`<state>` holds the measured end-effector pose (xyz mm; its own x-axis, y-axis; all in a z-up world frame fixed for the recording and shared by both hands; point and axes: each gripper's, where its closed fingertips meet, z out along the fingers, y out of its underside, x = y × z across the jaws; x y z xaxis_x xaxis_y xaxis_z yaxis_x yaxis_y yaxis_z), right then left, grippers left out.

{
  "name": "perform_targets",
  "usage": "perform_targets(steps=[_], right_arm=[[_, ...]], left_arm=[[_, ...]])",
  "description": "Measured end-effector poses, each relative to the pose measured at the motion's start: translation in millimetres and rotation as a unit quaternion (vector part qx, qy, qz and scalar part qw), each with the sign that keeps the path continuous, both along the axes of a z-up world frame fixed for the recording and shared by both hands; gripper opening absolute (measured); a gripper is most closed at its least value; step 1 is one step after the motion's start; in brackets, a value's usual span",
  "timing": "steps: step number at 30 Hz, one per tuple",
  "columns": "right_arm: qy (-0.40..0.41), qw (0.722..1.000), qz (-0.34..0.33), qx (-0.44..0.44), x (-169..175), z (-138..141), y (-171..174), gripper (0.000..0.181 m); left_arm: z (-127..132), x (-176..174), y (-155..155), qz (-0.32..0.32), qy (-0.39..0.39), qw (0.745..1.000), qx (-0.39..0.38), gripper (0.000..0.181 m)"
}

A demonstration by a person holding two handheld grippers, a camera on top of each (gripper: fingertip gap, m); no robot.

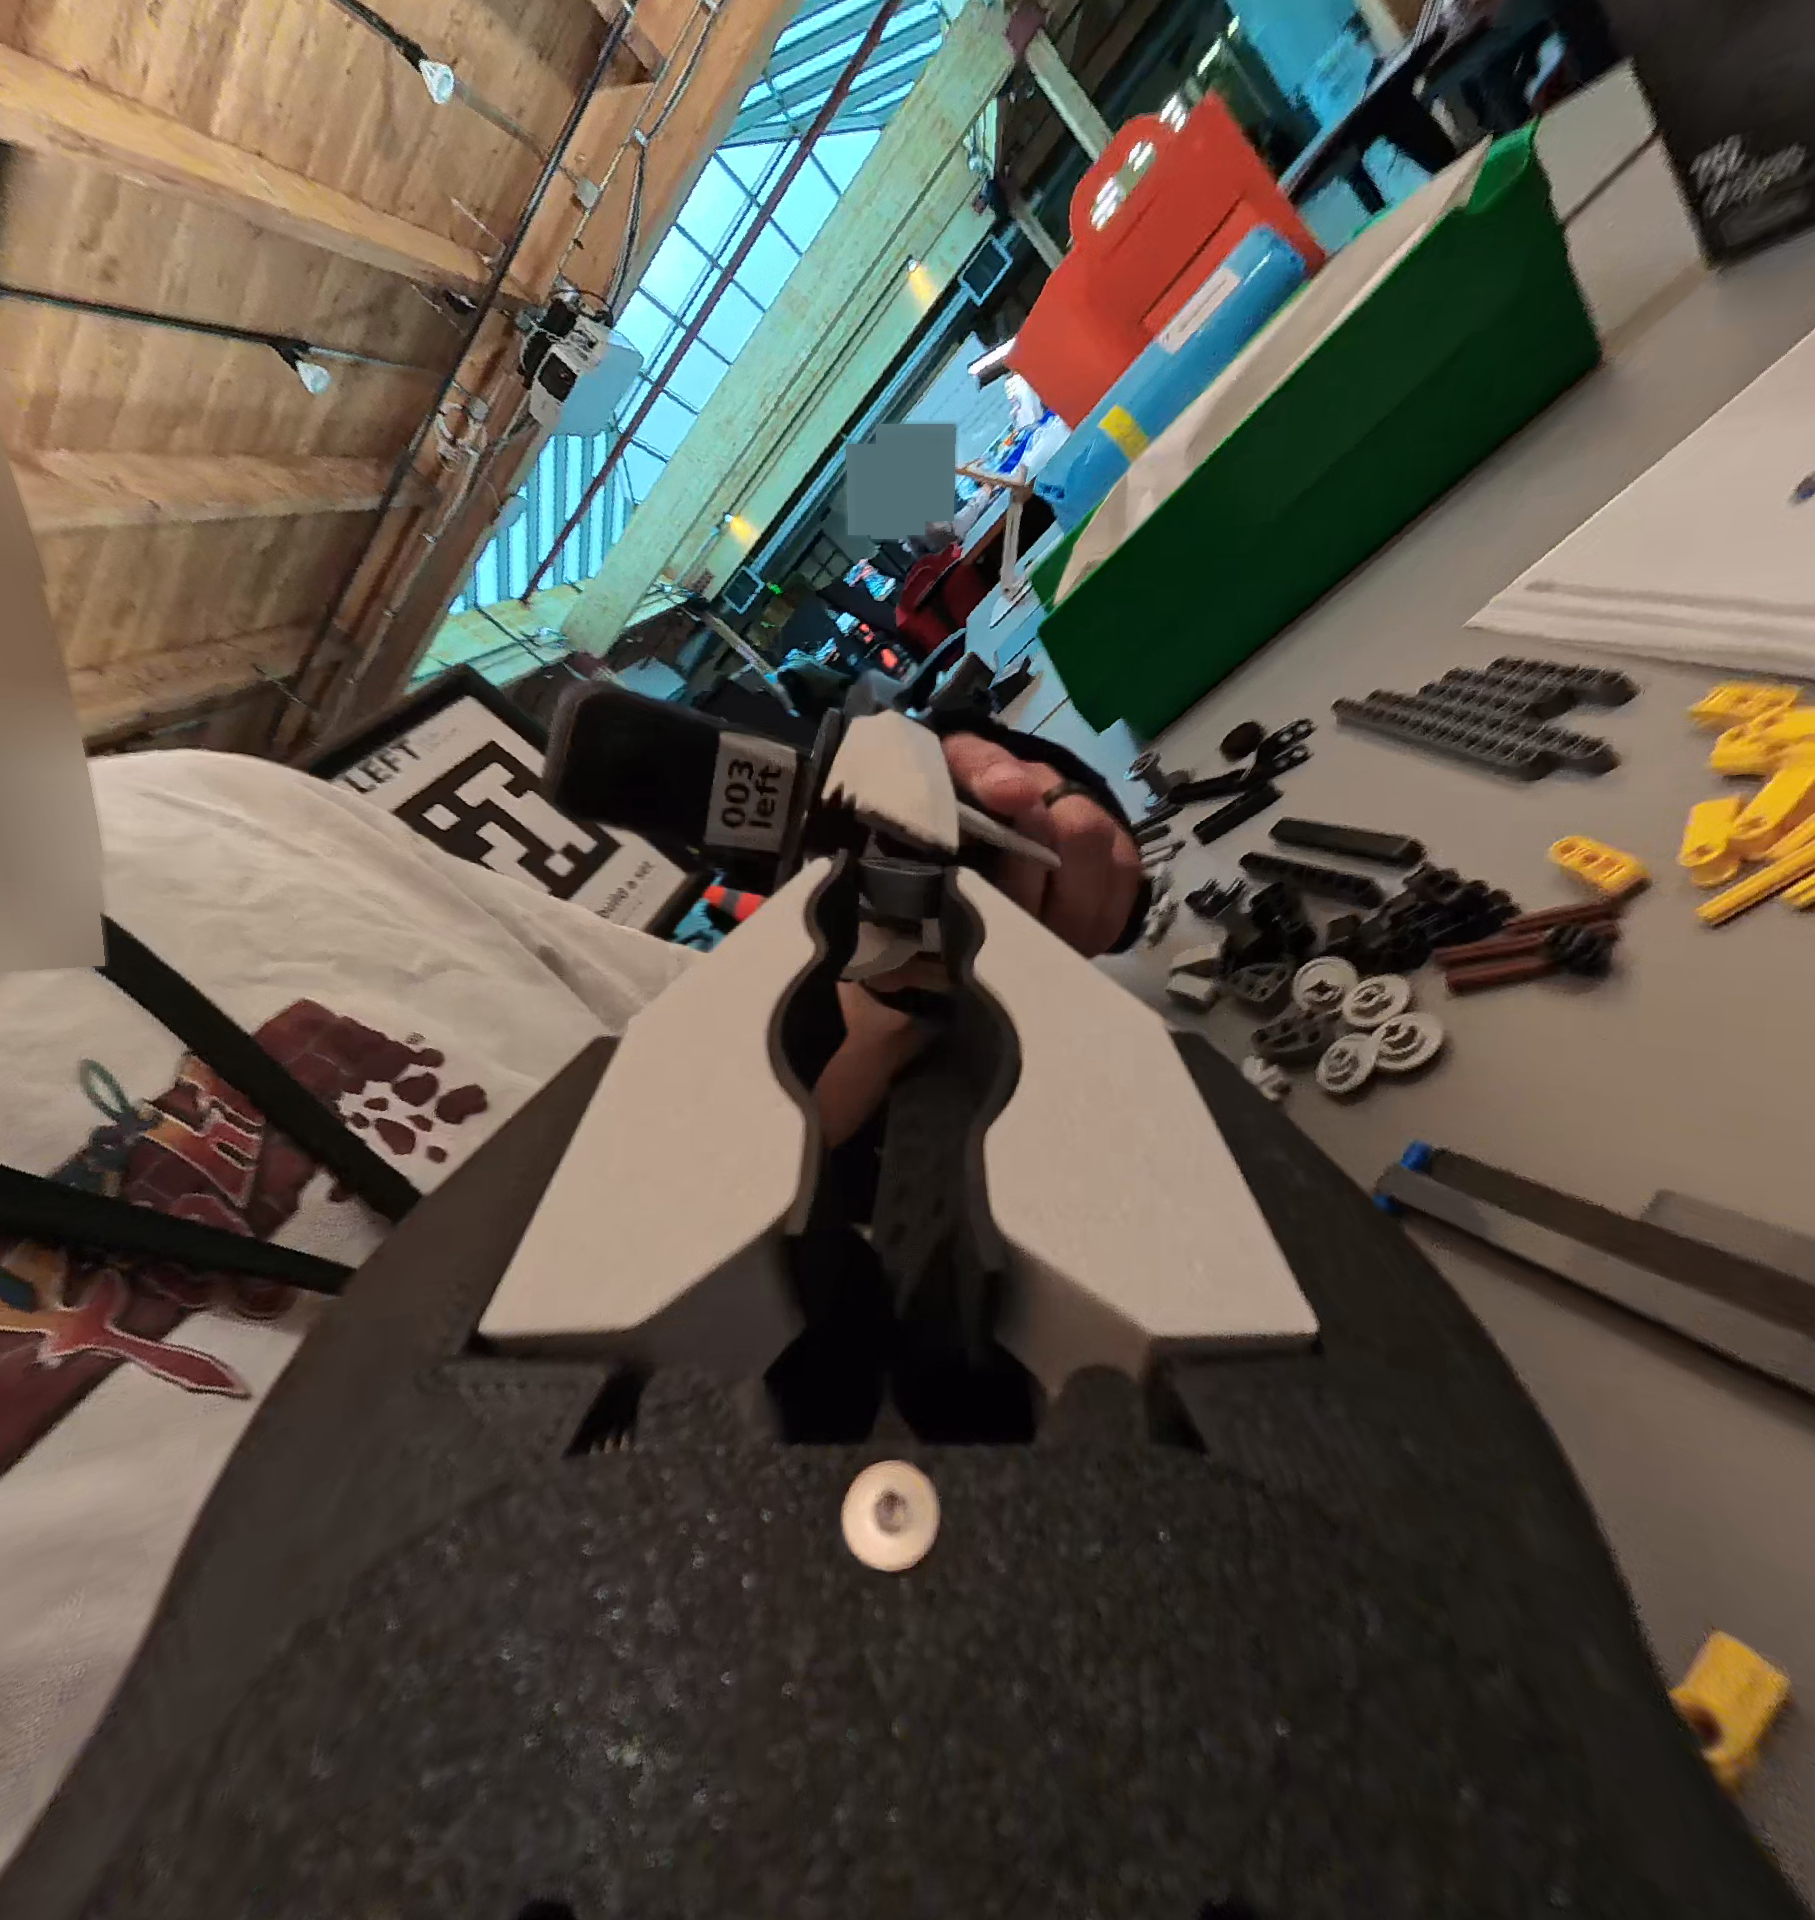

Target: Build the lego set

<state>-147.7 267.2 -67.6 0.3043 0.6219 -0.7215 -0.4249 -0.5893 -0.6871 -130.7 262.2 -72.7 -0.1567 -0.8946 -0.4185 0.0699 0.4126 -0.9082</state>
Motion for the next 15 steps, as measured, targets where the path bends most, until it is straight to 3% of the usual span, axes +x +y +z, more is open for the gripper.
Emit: perform_targets(steps=[6,10,15], right_arm=[[-0.080,0.983,-0.076,0.145,11,12,3,0.014],[-0.102,0.983,-0.060,0.143,4,4,4,0.014],[-0.090,0.984,-0.054,0.143,1,3,5,0.014]], left_arm=[[12,-5,-1,-0.076,0.022,0.981,-0.176,0.034],[12,-5,-1,-0.076,0.024,0.982,-0.172,0.021],[7,-4,1,-0.065,0.033,0.984,-0.161,0.018]])
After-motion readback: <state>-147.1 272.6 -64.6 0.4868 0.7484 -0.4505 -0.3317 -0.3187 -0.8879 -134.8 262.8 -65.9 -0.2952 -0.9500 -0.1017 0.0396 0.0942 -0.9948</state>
